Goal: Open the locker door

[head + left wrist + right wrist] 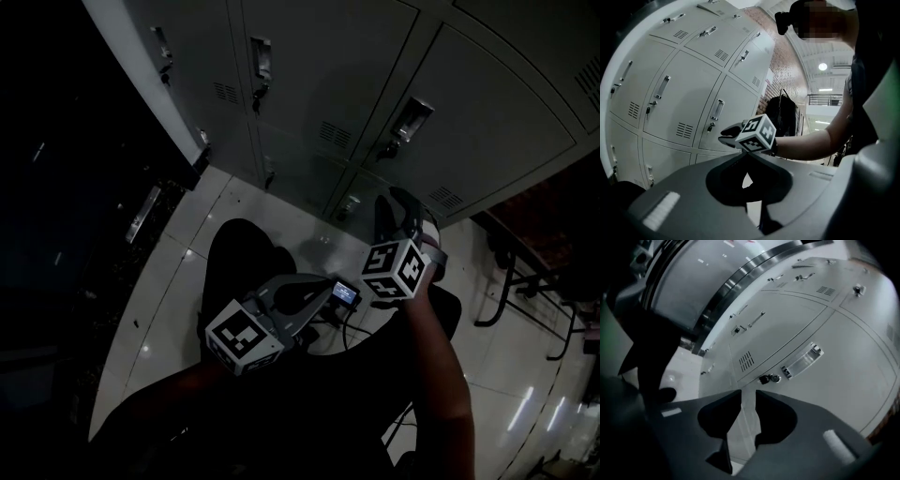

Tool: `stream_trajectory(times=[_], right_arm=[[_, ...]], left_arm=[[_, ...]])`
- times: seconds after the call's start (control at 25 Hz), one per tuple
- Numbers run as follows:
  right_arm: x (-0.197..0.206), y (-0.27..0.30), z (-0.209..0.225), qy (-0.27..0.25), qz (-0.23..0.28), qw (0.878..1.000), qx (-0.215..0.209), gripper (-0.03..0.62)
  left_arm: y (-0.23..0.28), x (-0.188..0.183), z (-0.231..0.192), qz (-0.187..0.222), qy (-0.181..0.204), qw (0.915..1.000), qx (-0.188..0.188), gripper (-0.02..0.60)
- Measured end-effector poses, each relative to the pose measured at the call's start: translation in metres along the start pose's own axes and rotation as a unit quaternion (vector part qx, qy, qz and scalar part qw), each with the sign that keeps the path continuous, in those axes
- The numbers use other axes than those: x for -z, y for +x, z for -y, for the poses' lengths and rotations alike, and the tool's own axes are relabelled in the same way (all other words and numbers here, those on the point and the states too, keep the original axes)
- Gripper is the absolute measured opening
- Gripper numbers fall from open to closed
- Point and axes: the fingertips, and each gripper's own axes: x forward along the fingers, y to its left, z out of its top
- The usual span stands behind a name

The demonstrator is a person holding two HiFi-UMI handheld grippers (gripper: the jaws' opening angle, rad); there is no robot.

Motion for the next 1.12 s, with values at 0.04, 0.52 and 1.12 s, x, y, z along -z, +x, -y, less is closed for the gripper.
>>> stream_trajectory(times=[0.04, 0.52, 1.12], right_arm=[[-0.001, 0.007, 0.007, -0.025, -0.008, 0.999, 0.019, 0.106], [-0.011, 0.062, 0.048, -0.190, -0.064, 0.971, 0.130, 0.154], [-0.014, 0.012, 0.023, -0.197, -0.030, 0.973, 0.117, 0.035]], left_arm=[[-0.001, 0.000, -0.001, 0.000, -0.001, 1.0000, -0.002, 0.012], [-0.006, -0.009, -0.011, 0.008, -0.012, 0.9998, -0.010, 0.012], [-0.007, -0.011, -0.009, 0.012, -0.012, 0.9998, -0.009, 0.012]])
